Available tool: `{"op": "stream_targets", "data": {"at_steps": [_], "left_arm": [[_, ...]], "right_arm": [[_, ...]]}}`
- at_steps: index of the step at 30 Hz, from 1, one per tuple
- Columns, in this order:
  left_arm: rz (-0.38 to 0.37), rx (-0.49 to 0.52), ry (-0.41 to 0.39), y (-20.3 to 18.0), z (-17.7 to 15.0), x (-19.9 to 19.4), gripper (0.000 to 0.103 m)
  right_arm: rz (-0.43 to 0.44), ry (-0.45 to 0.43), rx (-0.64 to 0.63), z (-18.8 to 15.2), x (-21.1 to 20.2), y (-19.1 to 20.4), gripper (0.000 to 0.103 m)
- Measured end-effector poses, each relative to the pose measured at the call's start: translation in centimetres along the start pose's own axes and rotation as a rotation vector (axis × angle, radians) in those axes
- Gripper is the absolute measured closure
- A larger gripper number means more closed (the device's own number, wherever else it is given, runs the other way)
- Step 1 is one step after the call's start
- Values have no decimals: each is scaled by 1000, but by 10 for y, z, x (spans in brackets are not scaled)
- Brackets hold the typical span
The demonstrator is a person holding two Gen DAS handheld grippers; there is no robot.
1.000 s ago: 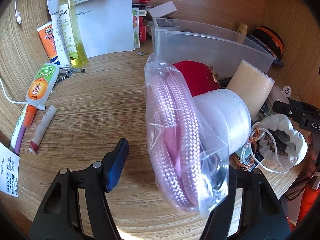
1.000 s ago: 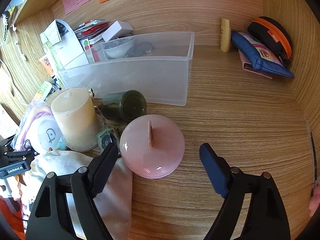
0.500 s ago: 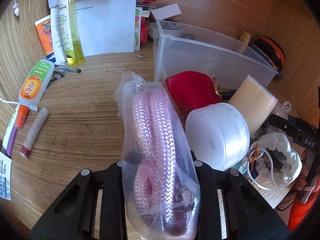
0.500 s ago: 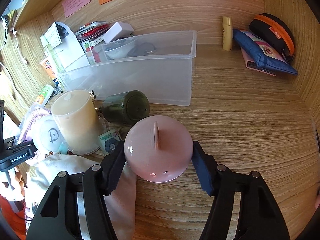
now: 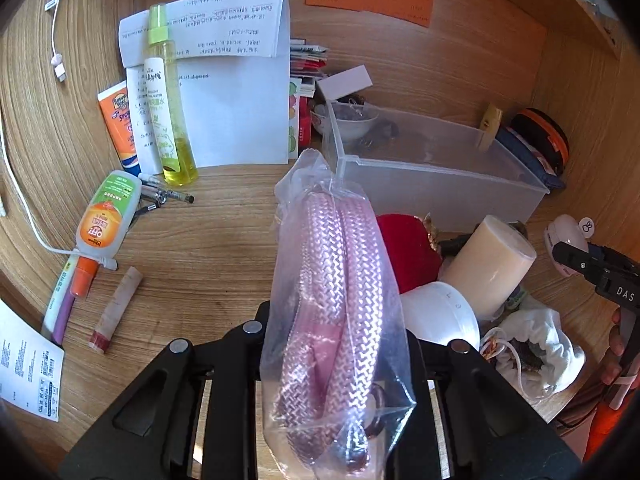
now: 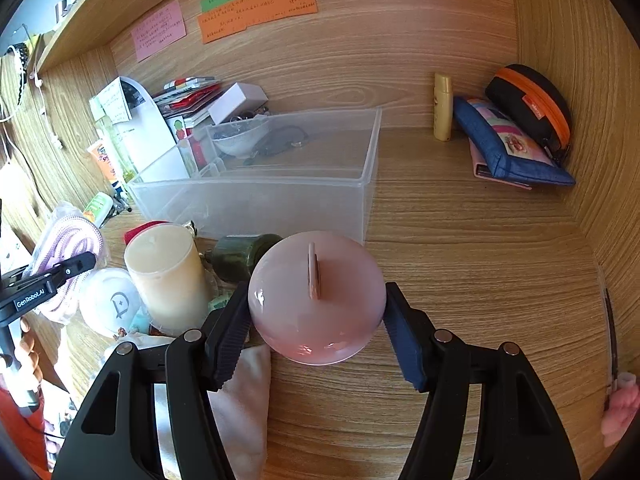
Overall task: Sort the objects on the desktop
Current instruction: 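Carry the pink rope and pink container over the clear plastic box with both grippers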
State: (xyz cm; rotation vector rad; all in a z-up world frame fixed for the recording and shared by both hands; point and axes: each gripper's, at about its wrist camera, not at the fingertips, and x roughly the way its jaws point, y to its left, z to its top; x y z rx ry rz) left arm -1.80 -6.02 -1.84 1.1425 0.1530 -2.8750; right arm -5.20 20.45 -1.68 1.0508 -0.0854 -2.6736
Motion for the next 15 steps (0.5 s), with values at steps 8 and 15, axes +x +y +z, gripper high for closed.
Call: {"op": "stream_targets", "data": {"at_steps": [8, 15], "left_arm": [[-13, 41, -77, -12, 35, -7, 82], [-56, 71, -107, -20, 67, -2, 82]], "right_arm": [[2, -53, -27, 25, -13, 1, 42], [23, -105, -45, 54, -22, 2, 42]]}}
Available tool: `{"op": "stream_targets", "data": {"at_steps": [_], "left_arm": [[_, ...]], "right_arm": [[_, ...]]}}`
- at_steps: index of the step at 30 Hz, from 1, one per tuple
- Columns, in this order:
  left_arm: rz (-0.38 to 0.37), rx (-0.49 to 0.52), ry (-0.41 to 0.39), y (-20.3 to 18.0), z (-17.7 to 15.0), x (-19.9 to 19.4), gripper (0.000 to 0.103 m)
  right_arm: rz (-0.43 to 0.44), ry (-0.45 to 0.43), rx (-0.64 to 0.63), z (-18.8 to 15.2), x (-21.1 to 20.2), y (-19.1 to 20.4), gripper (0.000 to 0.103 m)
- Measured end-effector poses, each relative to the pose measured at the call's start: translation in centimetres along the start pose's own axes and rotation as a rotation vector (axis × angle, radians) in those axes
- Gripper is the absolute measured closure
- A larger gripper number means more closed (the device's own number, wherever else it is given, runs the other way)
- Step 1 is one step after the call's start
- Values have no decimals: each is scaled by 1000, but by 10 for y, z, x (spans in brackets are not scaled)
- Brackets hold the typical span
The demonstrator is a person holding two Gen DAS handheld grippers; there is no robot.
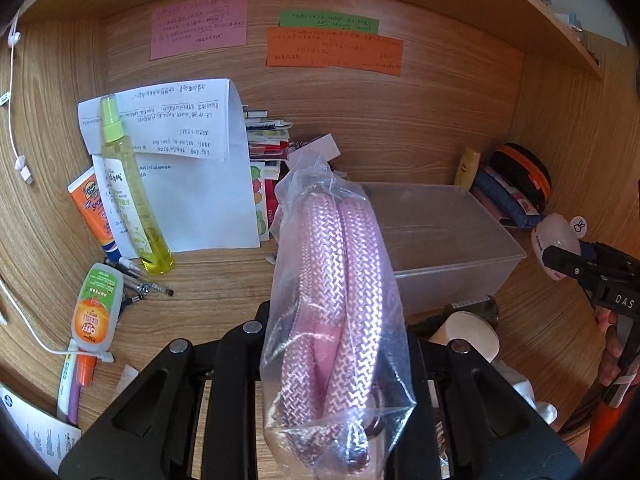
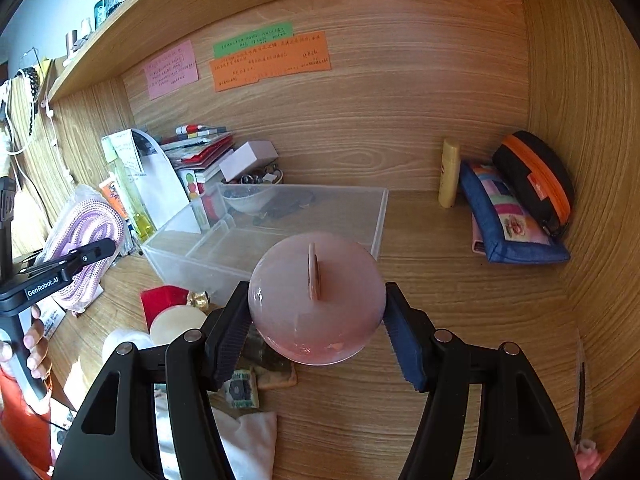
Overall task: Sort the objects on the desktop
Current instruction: 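Carry the pink rope and pink container over the clear plastic box with both grippers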
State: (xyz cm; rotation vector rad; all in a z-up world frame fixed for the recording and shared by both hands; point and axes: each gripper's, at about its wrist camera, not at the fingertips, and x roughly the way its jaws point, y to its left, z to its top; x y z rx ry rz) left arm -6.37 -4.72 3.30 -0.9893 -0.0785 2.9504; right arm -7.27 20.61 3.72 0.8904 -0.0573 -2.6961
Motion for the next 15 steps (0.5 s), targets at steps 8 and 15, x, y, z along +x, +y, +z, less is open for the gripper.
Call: {"op": "stream_targets", "data": {"at_steps": [8, 15], "left_arm": [[-56, 6, 11, -5, 33, 17, 82], [-90, 10, 59, -8, 50, 42, 82]], "right_arm": [[18, 9, -19, 29, 16, -5, 42], [18, 46, -37, 44, 41, -6, 42]]}}
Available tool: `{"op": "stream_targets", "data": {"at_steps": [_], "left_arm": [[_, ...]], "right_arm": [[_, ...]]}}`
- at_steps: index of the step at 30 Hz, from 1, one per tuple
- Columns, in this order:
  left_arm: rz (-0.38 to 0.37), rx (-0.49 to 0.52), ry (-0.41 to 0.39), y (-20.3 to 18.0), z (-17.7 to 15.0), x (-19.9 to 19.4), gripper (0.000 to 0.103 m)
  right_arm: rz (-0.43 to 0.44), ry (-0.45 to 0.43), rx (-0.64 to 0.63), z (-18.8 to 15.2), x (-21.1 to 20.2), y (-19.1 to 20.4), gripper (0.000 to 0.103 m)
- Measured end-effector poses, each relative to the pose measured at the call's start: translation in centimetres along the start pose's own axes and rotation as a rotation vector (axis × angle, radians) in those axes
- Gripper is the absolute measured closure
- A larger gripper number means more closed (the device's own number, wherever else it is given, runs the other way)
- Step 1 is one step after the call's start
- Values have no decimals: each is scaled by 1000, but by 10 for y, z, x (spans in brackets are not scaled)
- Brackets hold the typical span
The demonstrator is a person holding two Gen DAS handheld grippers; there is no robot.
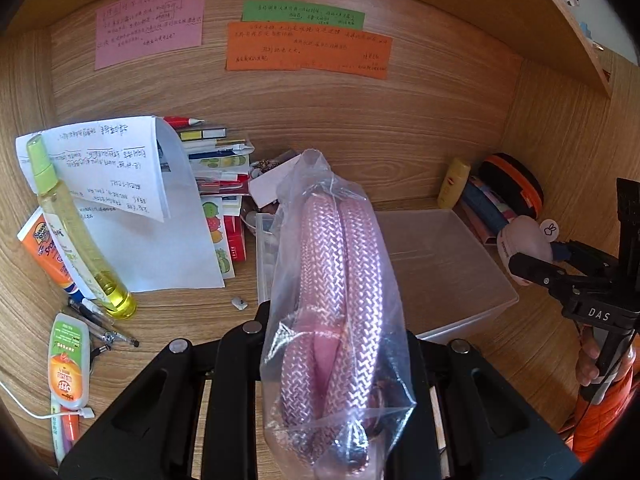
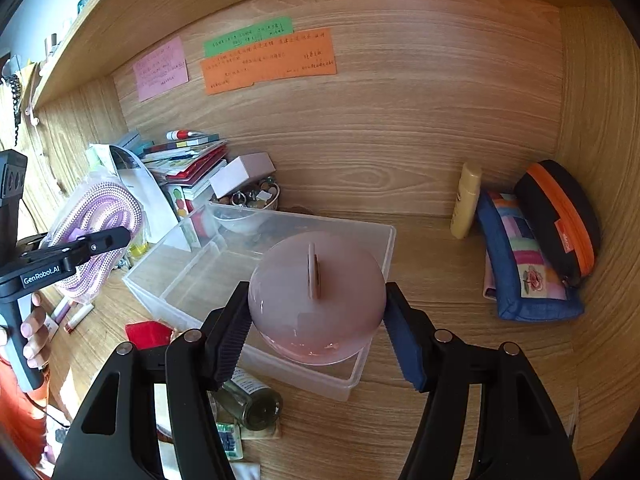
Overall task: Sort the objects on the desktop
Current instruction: 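Carry the pink rope and pink container over the clear plastic box with both grippers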
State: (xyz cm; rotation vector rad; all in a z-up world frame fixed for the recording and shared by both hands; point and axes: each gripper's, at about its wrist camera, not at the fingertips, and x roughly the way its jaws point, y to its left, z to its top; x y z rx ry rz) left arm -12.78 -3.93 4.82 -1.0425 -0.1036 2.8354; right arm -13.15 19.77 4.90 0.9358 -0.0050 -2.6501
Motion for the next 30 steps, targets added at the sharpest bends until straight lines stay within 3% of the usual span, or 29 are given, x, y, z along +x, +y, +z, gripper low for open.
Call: {"op": "stream_targets", "data": {"at_steps": [13, 22, 30], "left_arm": [[-25, 7, 123, -2, 8, 52, 82], [-13, 53, 144, -10, 13, 65, 82], [-30, 84, 166, -21, 10, 80, 82]], "right_arm": [[-12, 89, -50, 16, 52, 7, 42], [-3, 173, -72, 6, 92, 14, 42], [-2, 201, -93, 4, 104, 15, 42]]}}
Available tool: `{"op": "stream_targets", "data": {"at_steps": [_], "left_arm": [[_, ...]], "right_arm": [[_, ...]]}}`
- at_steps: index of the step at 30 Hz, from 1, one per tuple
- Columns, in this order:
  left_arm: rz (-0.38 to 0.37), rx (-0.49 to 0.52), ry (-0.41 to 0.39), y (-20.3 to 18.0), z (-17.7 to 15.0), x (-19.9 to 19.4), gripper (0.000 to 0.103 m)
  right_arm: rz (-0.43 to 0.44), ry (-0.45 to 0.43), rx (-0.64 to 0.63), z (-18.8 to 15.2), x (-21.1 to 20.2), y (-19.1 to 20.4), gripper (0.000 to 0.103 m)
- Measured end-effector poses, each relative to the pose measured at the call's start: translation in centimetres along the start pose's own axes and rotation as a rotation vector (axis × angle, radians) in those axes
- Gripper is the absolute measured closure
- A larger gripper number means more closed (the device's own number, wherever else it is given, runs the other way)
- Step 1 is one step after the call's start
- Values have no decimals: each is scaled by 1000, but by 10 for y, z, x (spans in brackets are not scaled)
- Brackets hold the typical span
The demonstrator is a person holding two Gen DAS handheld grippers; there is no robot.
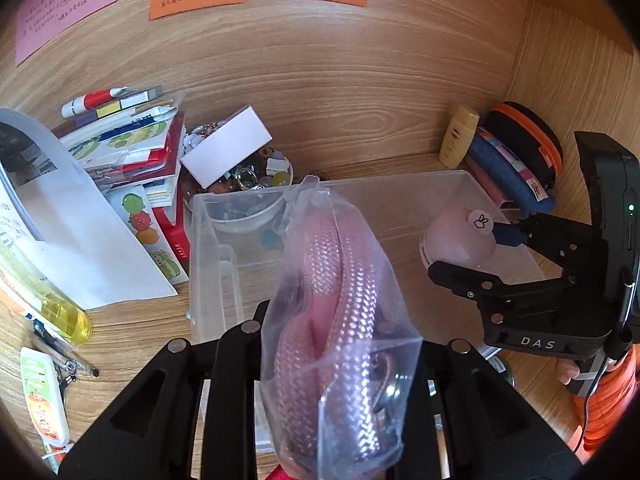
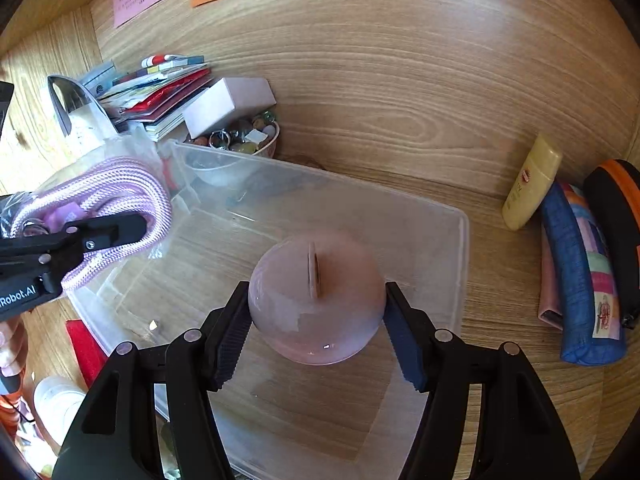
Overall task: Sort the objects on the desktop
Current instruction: 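Carry the pink rope and pink container over the clear plastic box with both grippers, then release the pink rope and pink container into the clear box with both grippers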
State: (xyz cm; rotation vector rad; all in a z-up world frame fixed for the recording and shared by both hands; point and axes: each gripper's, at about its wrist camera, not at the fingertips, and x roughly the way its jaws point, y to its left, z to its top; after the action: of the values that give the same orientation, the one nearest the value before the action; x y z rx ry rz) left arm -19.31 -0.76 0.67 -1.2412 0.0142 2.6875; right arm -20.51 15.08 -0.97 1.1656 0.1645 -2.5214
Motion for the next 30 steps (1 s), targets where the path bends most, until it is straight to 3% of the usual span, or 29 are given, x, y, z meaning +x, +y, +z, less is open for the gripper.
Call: {"op": "stream_targets", "data": {"at_steps": [9, 16, 19, 21, 30], "left_arm": [[-9, -5, 71, -4, -2, 28, 82], [2, 6, 71, -7, -6, 27, 77], [10, 13, 59, -11, -5, 24, 65], [13, 14, 37, -12, -4, 17, 50], [34, 41, -37, -20, -6, -16, 31]], "right_arm": [[-2, 16, -37, 4, 5, 5, 42], [5, 11, -43, 7, 3, 4, 42], [7, 15, -43, 7, 3, 3, 40], [14, 13, -43, 8, 2, 1, 41], [2, -15, -50, 8, -12, 4, 30]]}}
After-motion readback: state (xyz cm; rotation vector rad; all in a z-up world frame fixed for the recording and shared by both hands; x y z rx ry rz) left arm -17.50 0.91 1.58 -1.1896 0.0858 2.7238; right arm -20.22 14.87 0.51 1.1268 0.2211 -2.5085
